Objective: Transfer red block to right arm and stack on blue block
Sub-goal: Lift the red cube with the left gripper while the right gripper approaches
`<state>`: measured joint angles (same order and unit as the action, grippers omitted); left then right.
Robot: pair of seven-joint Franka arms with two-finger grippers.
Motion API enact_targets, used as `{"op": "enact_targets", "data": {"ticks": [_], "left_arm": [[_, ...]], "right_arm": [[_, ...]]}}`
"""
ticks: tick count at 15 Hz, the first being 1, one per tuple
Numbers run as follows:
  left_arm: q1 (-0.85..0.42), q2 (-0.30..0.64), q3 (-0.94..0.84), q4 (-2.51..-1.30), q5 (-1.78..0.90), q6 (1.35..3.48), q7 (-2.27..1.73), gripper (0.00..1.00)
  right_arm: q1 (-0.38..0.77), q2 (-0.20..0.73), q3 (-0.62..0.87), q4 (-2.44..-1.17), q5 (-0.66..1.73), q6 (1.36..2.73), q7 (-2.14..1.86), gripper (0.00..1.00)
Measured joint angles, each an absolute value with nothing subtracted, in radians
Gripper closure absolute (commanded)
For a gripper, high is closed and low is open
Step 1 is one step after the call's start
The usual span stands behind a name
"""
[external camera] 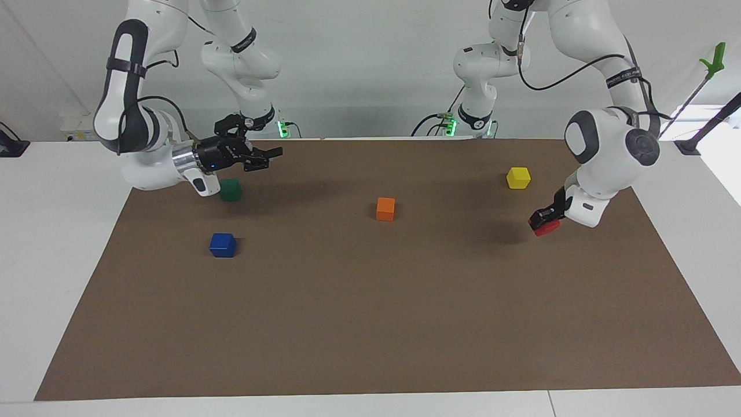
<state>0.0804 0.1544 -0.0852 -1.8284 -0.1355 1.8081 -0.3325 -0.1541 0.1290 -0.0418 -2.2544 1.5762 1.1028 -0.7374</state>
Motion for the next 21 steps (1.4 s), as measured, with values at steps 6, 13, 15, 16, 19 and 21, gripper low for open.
{"op": "enact_targets", "data": {"ticks": [6,13,15,16,19,21], "left_arm": [[0.059,-0.052,-0.262,-1.798,-0.499,1.669,-1.043,1.0],[-0.067,-0.07,-0.356,-1.84,-0.688,1.834,-1.626,1.0],[-0.1,-0.075,-0.358,-1.881,-0.776,1.972,-1.749,1.0],[-0.116,-0.081,-0.358,-1.898,-0.797,2.019,-1.807,1.0],[-0.156,-0.114,-0.358,-1.922,-0.818,2.065,-1.912,1.0],[-0.186,-0.137,-0.357,-1.947,-0.829,2.114,-1.99,1.0]], "right_arm": [[0.024,0.201,-0.037,-2.33,1.88,1.022,-0.741,0.0],[0.175,0.205,-0.035,-2.39,2.062,1.022,-0.748,0.0],[0.213,0.223,-0.035,-2.401,2.082,1.021,-0.793,0.0],[0.229,0.237,-0.035,-2.404,2.089,1.013,-0.814,0.0],[0.259,0.27,-0.035,-2.406,2.109,0.987,-0.845,0.0],[0.272,0.289,-0.035,-2.404,2.14,0.987,-0.859,0.0]]}}
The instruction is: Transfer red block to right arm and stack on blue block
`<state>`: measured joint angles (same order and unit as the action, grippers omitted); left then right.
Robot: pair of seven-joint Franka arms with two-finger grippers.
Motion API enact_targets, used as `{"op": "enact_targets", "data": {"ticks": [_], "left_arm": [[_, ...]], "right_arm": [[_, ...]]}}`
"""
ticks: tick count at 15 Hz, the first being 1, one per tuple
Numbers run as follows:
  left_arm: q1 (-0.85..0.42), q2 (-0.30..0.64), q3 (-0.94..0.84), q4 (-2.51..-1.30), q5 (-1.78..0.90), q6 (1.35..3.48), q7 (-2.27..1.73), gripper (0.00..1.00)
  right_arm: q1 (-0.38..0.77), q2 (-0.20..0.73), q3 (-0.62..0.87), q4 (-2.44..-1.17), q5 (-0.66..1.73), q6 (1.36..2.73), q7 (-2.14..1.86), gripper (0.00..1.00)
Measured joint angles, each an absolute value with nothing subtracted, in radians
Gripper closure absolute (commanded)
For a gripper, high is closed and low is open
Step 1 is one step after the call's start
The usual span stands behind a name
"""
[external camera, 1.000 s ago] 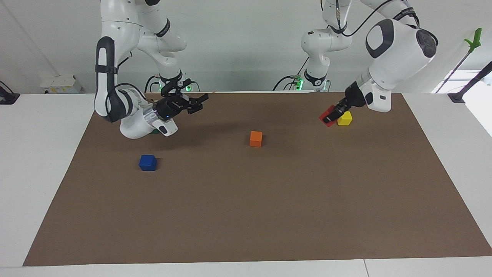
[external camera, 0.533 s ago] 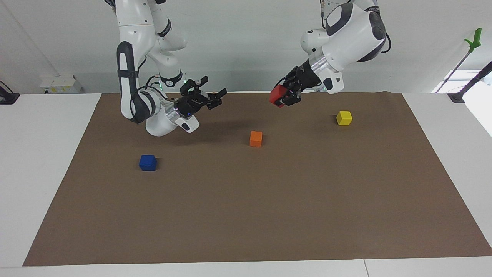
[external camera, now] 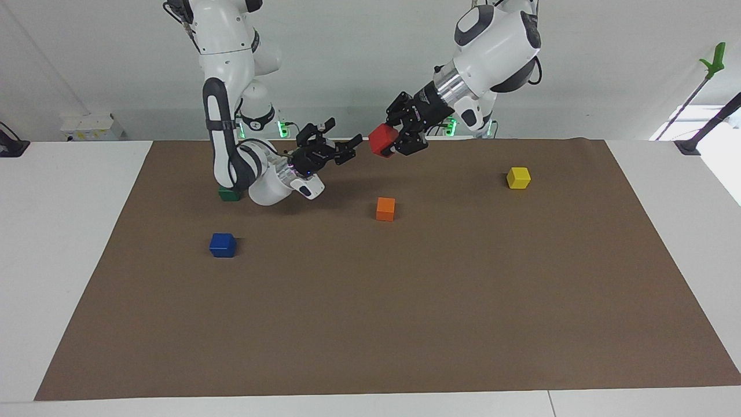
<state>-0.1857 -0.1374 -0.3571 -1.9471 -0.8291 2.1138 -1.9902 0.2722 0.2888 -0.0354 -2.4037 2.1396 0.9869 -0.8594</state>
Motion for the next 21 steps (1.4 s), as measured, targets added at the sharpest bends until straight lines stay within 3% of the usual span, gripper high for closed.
{"op": "enact_targets", "data": {"ticks": [6,9,11,13,15,21], "left_arm": [[-0.389,-0.212,-0.36,-2.131,-0.833,2.354,-2.099,1.0],[-0.398,-0.248,-0.355,-2.19,-0.836,2.372,-2.099,1.0],[-0.398,-0.259,-0.35,-2.201,-0.836,2.373,-2.099,1.0],[-0.398,-0.263,-0.349,-2.205,-0.836,2.376,-2.099,1.0],[-0.398,-0.263,-0.348,-2.205,-0.837,2.385,-2.099,1.0],[-0.398,-0.265,-0.345,-2.212,-0.841,2.394,-2.095,1.0]], "right_arm": [[0.335,0.375,-0.034,-2.331,2.197,0.984,-0.897,0.0],[0.336,0.376,-0.034,-2.324,2.198,0.984,-0.871,0.01],[0.343,0.376,-0.034,-2.324,2.198,0.984,-0.87,0.09],[0.355,0.377,-0.033,-2.324,2.198,0.984,-0.87,0.25],[0.373,0.379,-0.033,-2.326,2.198,0.984,-0.892,1.0],[0.378,0.378,-0.035,-2.328,2.205,0.984,-0.895,1.0]]}}
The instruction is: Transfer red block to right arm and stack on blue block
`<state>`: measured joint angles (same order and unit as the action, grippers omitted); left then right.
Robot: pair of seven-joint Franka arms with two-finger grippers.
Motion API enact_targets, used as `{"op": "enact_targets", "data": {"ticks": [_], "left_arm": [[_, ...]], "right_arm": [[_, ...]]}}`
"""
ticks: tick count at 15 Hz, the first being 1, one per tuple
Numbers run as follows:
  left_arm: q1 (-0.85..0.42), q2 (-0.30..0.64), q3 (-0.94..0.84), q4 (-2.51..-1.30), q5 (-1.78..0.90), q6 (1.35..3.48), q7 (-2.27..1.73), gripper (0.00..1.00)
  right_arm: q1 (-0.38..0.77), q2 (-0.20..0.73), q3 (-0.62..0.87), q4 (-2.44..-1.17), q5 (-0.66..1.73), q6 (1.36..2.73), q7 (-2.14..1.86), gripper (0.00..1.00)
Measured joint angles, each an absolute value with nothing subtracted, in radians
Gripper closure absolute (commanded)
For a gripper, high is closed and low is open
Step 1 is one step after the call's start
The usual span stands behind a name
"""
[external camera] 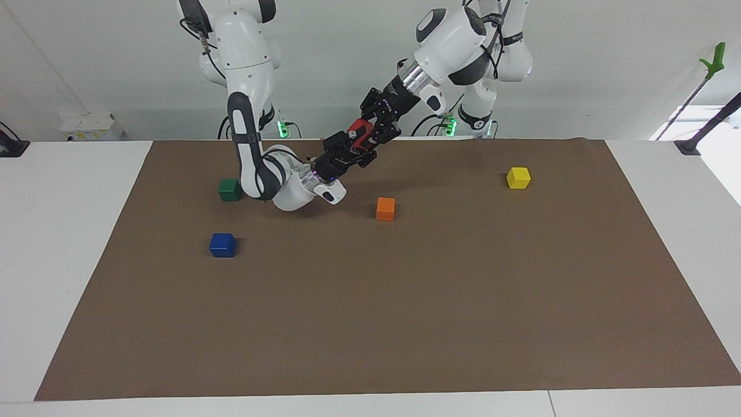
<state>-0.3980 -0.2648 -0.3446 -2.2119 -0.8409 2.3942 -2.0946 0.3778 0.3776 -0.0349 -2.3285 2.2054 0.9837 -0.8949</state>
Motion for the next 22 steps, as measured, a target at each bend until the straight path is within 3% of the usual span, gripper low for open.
{"op": "enact_targets", "data": {"ticks": [2,3,4,10,15,20,22], "left_arm": [[-0.398,-0.266,-0.345,-2.212,-0.841,2.395,-2.095,1.0],[-0.398,-0.266,-0.345,-2.212,-0.842,2.395,-2.095,0.17],[-0.398,-0.266,-0.345,-2.212,-0.842,2.396,-2.095,0.0],[-0.341,-0.319,-0.332,-2.199,-0.843,2.385,-2.099,0.0],[-0.078,-0.409,-0.325,-2.199,-0.724,2.121,-1.986,0.0],[0.202,-0.407,-0.321,-2.204,-0.596,1.975,-1.442,0.0],[0.247,-0.405,-0.32,-2.204,-0.486,1.961,-1.212,0.0]], "right_arm": [[0.377,0.376,-0.035,-2.328,2.204,0.985,-0.894,1.0],[0.377,0.375,-0.035,-2.328,2.204,0.985,-0.894,1.0],[0.377,0.375,-0.035,-2.328,2.203,0.986,-0.894,1.0],[0.376,0.367,-0.036,-2.323,2.198,1.004,-0.882,1.0],[0.282,0.282,-0.043,-2.294,2.024,1.141,-0.752,1.0],[0.114,0.167,-0.054,-2.198,1.681,1.309,-0.543,1.0],[0.067,0.118,-0.056,-2.132,1.508,1.378,-0.448,1.0]]}}
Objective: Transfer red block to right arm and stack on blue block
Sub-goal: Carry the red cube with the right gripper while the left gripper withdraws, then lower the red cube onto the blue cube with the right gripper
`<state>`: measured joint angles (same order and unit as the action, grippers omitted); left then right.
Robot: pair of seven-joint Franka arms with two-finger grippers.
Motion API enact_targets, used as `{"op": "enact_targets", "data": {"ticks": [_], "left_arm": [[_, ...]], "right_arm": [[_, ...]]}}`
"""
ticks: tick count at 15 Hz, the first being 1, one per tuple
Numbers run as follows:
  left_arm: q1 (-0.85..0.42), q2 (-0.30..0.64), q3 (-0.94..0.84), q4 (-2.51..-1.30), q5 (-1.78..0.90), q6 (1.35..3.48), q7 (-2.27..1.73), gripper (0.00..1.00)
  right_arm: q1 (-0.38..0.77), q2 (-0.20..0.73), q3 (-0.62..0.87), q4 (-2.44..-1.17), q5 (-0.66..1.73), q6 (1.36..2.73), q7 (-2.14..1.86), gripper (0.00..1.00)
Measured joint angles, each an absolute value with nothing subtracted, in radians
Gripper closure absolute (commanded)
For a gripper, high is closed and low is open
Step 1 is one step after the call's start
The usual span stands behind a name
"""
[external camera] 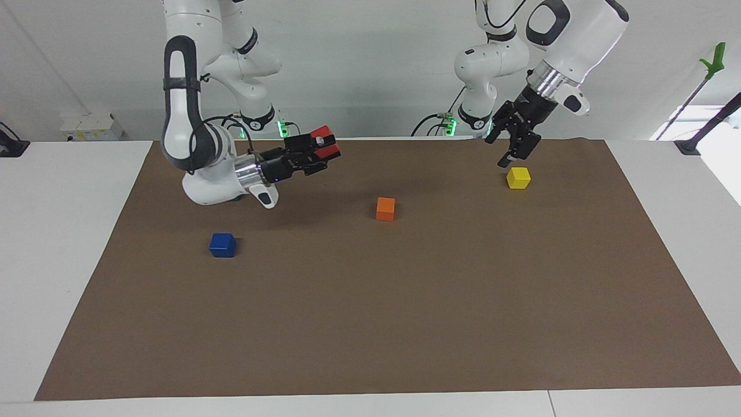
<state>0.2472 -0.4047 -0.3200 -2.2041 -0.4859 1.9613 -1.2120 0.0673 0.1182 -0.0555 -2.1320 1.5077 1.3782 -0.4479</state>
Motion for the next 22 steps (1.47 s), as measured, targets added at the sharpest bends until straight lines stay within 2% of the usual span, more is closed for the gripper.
{"op": "enact_targets", "data": {"ticks": [3,7,9,11,12,15,16,18,22], "left_arm": [[0.25,-0.405,-0.325,-2.204,-0.378,1.96,-0.969,0.0],[0.264,-0.404,-0.324,-2.201,-0.344,1.961,-0.854,0.0],[0.278,-0.399,-0.323,-2.185,-0.236,1.947,-0.646,0.0],[0.272,-0.352,-0.306,-2.102,-0.14,1.888,-0.436,0.0],[0.243,-0.301,-0.263,-2.023,-0.106,1.839,-0.384,0.0],[0.09,-0.084,-0.09,-1.715,-0.021,1.694,-0.268,0.0],[0.046,-0.026,-0.055,-1.648,-0.001,1.674,-0.223,0.0],[0.0,0.031,-0.028,-1.587,0.015,1.65,-0.149,0.0],[-0.022,0.036,-0.024,-1.566,0.016,1.595,-0.106,0.0]], "right_arm": [[0.026,0.074,-0.057,-2.052,1.213,1.453,-0.387,1.0],[-0.003,0.069,-0.058,-1.952,0.776,1.553,-0.372,1.0],[-0.004,0.069,-0.057,-1.918,0.589,1.614,-0.342,1.0],[-0.001,0.069,-0.051,-1.908,0.422,1.69,-0.299,1.0],[0.004,0.071,-0.049,-1.908,0.349,1.728,-0.264,1.0],[0.027,0.08,-0.045,-1.921,0.162,1.838,-0.139,1.0],[0.032,0.083,-0.045,-1.93,0.131,1.869,-0.108,1.0],[0.033,0.089,-0.045,-1.95,0.078,1.953,-0.049,1.0],[0.033,0.125,-0.045,-2.0,-0.033,2.142,0.089,1.0]]}}
